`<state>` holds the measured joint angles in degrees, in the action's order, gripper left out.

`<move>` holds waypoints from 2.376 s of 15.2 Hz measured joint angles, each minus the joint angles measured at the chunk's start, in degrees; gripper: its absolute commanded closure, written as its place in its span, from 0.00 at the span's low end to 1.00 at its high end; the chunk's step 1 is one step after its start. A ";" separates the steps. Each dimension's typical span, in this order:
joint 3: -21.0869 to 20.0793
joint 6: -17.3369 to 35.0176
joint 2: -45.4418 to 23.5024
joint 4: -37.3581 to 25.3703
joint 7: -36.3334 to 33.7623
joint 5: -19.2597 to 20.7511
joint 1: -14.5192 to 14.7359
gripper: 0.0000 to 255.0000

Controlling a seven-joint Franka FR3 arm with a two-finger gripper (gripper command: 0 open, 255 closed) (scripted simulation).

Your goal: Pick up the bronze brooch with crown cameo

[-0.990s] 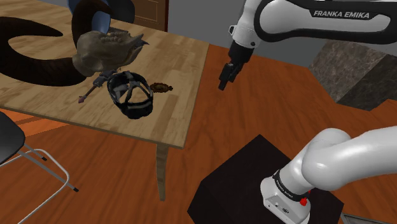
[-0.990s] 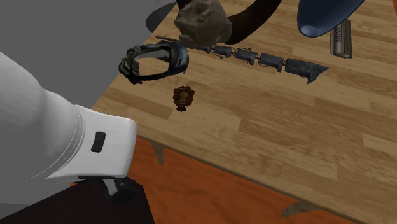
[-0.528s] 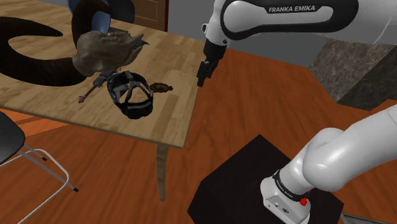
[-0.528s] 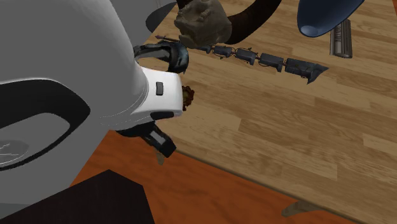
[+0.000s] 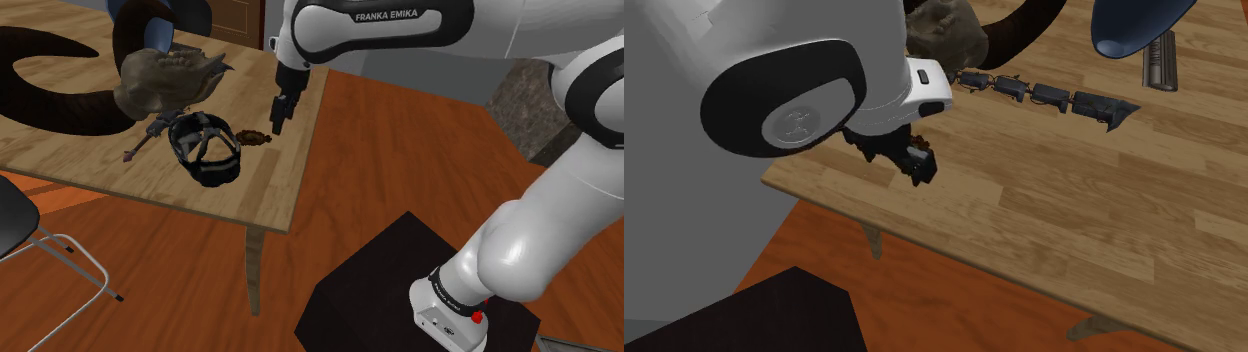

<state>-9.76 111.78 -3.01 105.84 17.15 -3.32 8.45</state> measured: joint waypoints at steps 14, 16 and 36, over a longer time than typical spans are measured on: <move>-1.45 4.87 -10.69 -5.98 1.44 2.37 2.04 1.00; -1.45 4.99 -10.67 -5.90 1.42 2.38 2.05 1.00; -1.53 -3.70 -9.23 -13.11 1.30 2.14 1.97 1.00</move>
<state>-11.29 108.08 -12.24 92.73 18.45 -1.18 10.42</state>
